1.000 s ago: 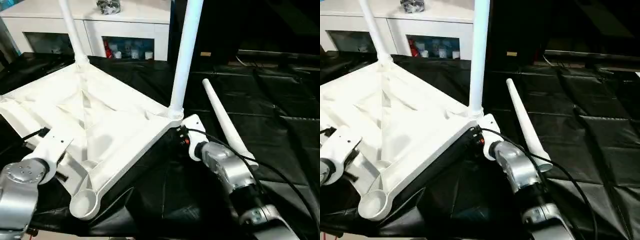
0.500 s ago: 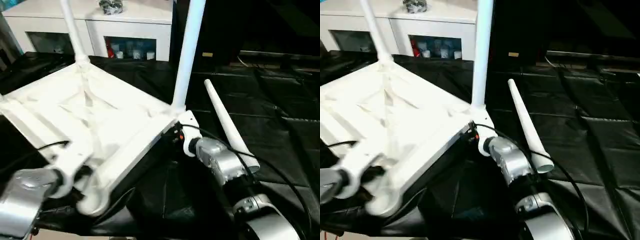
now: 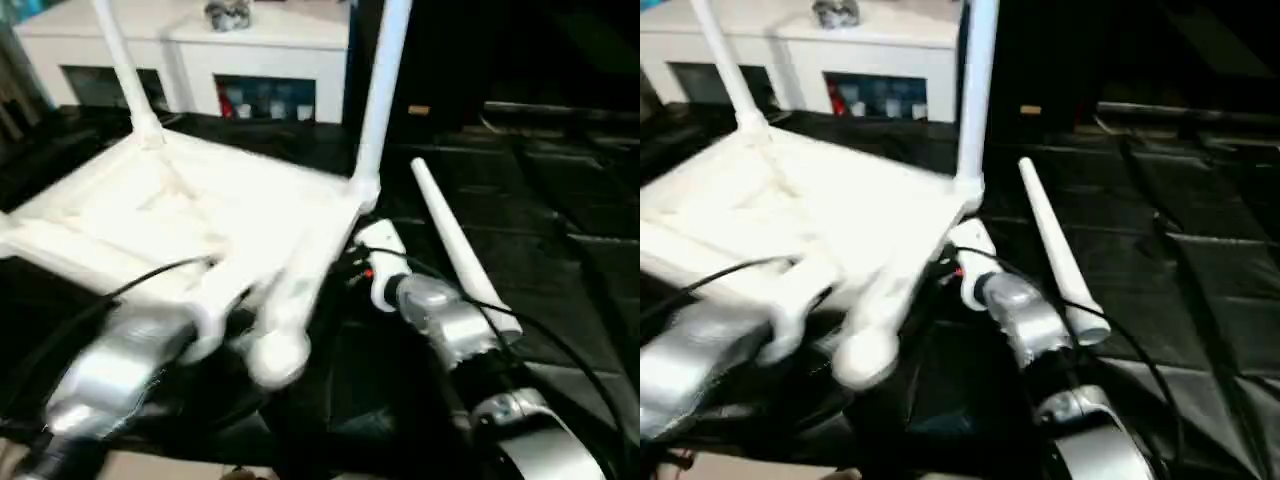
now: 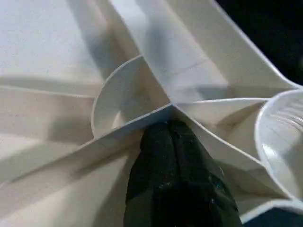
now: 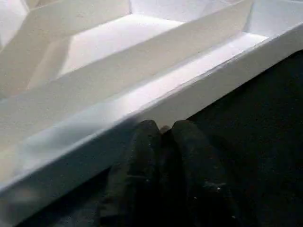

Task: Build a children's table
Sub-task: Rotate table base

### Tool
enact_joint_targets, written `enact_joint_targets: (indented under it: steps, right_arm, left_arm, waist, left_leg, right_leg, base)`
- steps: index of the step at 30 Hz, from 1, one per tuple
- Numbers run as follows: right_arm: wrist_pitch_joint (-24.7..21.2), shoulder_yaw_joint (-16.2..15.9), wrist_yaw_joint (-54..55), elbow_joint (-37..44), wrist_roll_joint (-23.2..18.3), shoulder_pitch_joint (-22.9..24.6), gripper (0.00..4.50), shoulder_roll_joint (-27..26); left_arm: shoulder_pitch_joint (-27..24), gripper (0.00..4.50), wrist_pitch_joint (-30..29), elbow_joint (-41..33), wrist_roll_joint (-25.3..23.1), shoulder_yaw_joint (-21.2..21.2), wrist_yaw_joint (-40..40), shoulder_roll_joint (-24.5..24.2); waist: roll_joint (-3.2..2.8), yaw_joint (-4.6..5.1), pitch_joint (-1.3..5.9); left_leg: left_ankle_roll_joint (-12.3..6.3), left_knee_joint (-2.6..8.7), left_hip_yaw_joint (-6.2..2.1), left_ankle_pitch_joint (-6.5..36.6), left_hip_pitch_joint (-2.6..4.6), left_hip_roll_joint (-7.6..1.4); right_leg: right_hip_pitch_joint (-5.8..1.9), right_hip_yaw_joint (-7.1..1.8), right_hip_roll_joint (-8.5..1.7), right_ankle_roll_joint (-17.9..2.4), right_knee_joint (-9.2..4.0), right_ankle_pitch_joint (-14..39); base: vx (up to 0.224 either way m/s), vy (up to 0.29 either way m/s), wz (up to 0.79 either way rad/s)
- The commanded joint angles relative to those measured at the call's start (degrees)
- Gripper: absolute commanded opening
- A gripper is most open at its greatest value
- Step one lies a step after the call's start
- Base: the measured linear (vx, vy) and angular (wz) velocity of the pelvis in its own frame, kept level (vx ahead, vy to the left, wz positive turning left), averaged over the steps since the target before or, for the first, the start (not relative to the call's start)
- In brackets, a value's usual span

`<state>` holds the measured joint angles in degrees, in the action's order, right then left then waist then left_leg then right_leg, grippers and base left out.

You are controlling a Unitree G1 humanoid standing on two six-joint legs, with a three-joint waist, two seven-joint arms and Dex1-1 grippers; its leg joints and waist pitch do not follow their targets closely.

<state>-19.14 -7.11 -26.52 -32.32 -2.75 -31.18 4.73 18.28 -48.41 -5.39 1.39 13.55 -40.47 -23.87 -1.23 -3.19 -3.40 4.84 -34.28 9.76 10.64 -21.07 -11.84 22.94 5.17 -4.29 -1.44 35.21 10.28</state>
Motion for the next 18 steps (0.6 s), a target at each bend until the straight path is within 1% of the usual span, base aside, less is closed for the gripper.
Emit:
enact_joint_targets:
  steps: [1,2,3,4,5,6,7,8,9,10,12,13,14,15,16,17,18]
  right_arm:
    - [-1.57,1.15,0.85,2.80,-0.48,0.65,0.48,0.63]
    - [-1.86,1.34,1.21,3.52,-0.43,0.93,0.48,0.84]
    - [-3.67,2.07,2.76,6.10,-0.02,1.67,0.48,1.65]
    - [-6.98,2.92,4.31,9.31,0.54,2.21,0.48,2.79]
    - [-10.16,3.83,5.07,11.91,0.50,2.45,0.48,3.69]
    - [-12.22,4.42,5.45,13.50,0.41,2.56,0.48,4.25]
    - [-14.42,5.78,4.78,15.14,-1.16,2.52,0.48,4.76]
    - [-15.96,7.12,4.22,16.30,-2.77,2.46,0.48,5.04]
    - [-19.06,9.67,4.49,18.88,-4.29,2.22,0.64,6.15]
    - [-20.95,10.80,5.03,20.18,-4.65,1.92,0.82,6.92]
    - [-22.46,11.50,5.45,21.07,-4.72,1.63,0.85,7.59]
    - [-25.91,12.63,5.56,21.63,-4.56,0.60,0.85,9.78]
    - [-27.72,12.94,5.31,21.44,-4.31,-0.08,0.96,11.14]
    - [-28.93,13.11,5.15,21.34,-4.14,-0.51,1.16,12.02]
    - [-31.42,13.13,5.14,21.72,-4.11,-1.05,1.21,13.13]
    - [-31.42,13.13,5.14,21.72,-4.11,-1.05,1.26,13.13]
    - [-33.30,12.78,4.45,20.17,-3.98,-2.36,1.33,14.69]
  left_arm:
    - [0.58,0.00,1.21,0.65,0.09,0.72,0.28,0.58]
    - [0.67,0.00,1.43,0.91,0.30,0.88,0.25,0.87]
    - [0.62,0.00,1.61,0.95,0.48,1.43,0.31,1.07]
    - [0.41,0.00,1.71,0.39,0.30,1.91,0.43,0.58]
    - [0.38,0.00,2.20,0.09,-0.06,2.01,0.62,0.12]
    - [0.40,0.00,2.60,-0.06,-0.31,2.03,0.76,-0.19]
    - [0.39,0.00,3.34,-0.45,-0.48,1.60,0.99,-0.51]
    - [0.37,0.00,3.81,-0.77,-0.54,1.09,1.29,-0.66]
    - [0.32,0.00,5.41,-1.41,0.01,-0.92,1.82,-0.52]
    - [0.25,0.00,5.60,-2.09,0.85,-1.84,1.07,-0.70]
    - [0.17,0.33,5.58,-2.76,1.57,-2.43,0.26,-0.94]
    - [-0.31,0.33,4.61,-5.30,3.70,-3.80,-1.61,-1.49]
    - [-0.68,0.42,4.31,-7.02,5.45,-4.49,-3.28,-1.78]
    - [-0.93,0.53,4.15,-8.14,6.66,-4.93,-4.42,-1.97]
    - [-1.25,0.67,4.14,-9.55,8.69,-5.13,-6.01,-2.35]
    - [-1.25,0.78,4.14,-9.55,8.69,-5.13,-6.01,-2.35]
    - [-1.91,0.84,6.24,-11.30,11.70,-5.56,-8.62,-2.19]
  waist:
    - [-1.10,0.21,4.31]
    - [-1.05,0.20,4.32]
    - [-1.07,0.20,4.27]
    - [-1.46,0.32,4.22]
    - [-1.38,0.34,4.22]
    - [-1.26,0.33,4.31]
    - [-1.26,0.36,4.24]
    - [-1.33,0.39,4.13]
    - [-1.28,0.38,4.16]
    - [-1.28,0.36,4.13]
    - [-1.33,0.34,4.08]
    - [-1.13,0.41,3.96]
    - [-1.14,0.35,4.02]
    - [-1.19,0.27,3.94]
    - [-1.16,0.25,3.90]
    - [-1.10,0.24,3.90]
    - [-1.10,0.25,3.84]
  left_leg:
    - [0.03,3.86,-0.36,9.68,0.35,-0.82]
    - [-0.02,3.85,-0.38,9.49,0.34,-0.84]
    - [-0.26,3.83,-0.31,9.74,0.39,-0.82]
    - [-0.16,3.88,-0.37,9.65,0.47,-0.85]
    - [-0.10,3.89,-0.42,9.52,0.49,-0.87]
    - [-0.28,3.83,-0.40,8.96,0.55,-0.78]
    - [-0.45,3.77,-0.28,8.92,0.48,-0.71]
    - [-0.61,3.80,-0.28,9.37,0.49,-0.63]
    - [-0.67,3.78,-0.26,9.72,0.54,-0.73]
    - [-0.59,3.81,-0.29,9.75,0.53,-0.73]
    - [-0.37,3.78,-0.21,9.92,0.64,-0.73]
    - [-0.24,3.76,-0.15,10.51,0.64,-0.61]
    - [-0.09,3.77,-0.27,10.25,0.65,-0.64]
    - [-0.06,3.78,-0.21,10.08,0.63,-0.73]
    - [0.05,3.68,-0.14,10.49,0.73,-0.65]
    - [-0.03,3.67,-0.15,10.44,0.68,-0.59]
    - [-0.29,3.61,-0.06,10.36,0.60,-0.53]
  right_leg:
    - [-3.35,-3.00,-3.23,-11.15,-3.94,7.35]
    - [-3.36,-2.98,-3.24,-11.25,-3.88,7.28]
    - [-3.29,-2.98,-3.21,-11.23,-3.98,7.76]
    - [-3.32,-2.95,-3.06,-10.99,-4.04,7.80]
    - [-3.37,-2.93,-2.99,-10.90,-3.99,7.65]
    - [-3.47,-2.98,-2.90,-10.91,-3.87,7.11]
    - [-3.39,-2.99,-2.93,-10.77,-3.94,7.60]
    - [-3.46,-2.99,-2.88,-10.58,-4.05,8.37]
    - [-3.34,-2.99,-2.98,-10.18,-4.21,9.51]
    - [-3.41,-2.96,-2.99,-9.84,-4.31,10.56]
    - [-3.16,-2.91,-2.96,-9.75,-4.43,11.70]
    - [-3.11,-2.87,-2.91,-9.56,-4.60,13.16]
    - [-3.28,-2.83,-2.98,-9.65,-4.46,13.45]
    - [-3.15,-2.88,-3.04,-9.90,-4.57,13.80]
    - [-3.01,-2.87,-2.95,-9.89,-4.57,14.33]
    - [-3.03,-2.85,-2.92,-9.85,-4.53,14.43]
    - [-2.98,-2.86,-2.94,-9.53,-4.63,14.76]
  base:
    - [0.000,0.000,0.00]
    - [0.000,0.000,0.00]
    - [0.000,0.000,0.00]
    - [0.000,0.000,0.00]
    - [0.000,0.000,0.00]
    - [0.000,0.000,0.00]
    - [0.000,0.000,0.00]
    - [0.000,0.000,0.00]
    - [0.000,0.000,0.00]
    - [0.000,0.000,0.00]
    - [0.000,0.000,0.00]
    - [0.000,0.000,0.00]
    - [0.000,0.000,0.00]
    - [0.000,0.000,0.00]
    - [0.000,0.000,0.00]
    - [0.000,0.000,0.00]
    - [0.000,0.000,0.00]
